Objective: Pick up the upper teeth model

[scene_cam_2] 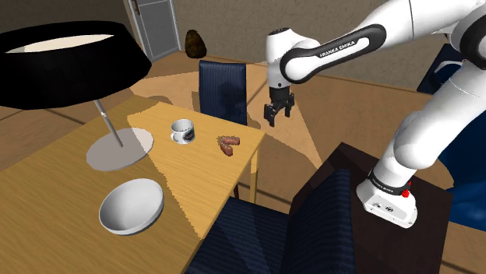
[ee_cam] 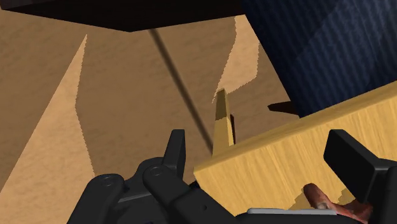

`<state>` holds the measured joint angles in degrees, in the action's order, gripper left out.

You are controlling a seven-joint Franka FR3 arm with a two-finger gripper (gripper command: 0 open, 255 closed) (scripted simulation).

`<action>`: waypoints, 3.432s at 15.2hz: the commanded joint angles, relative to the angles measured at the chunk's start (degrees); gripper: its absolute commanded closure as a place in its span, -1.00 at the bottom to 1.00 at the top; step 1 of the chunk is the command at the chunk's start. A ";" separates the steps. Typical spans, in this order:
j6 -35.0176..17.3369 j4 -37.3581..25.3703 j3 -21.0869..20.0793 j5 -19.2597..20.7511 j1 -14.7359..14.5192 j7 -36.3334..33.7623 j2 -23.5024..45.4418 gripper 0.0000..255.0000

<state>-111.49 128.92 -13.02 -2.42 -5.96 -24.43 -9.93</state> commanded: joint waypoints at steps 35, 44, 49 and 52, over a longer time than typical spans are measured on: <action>-9.12 -36.23 -2.61 8.27 -8.92 -15.51 43.77 1.00; -5.64 -37.51 -3.01 7.68 -8.71 -15.35 41.52 1.00; -2.61 -38.93 -3.29 7.23 -8.57 -15.23 39.87 1.00; -0.73 -39.96 -3.43 6.99 -8.51 -15.16 39.00 1.00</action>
<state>-112.88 89.26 -16.42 4.67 -14.59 -39.73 29.43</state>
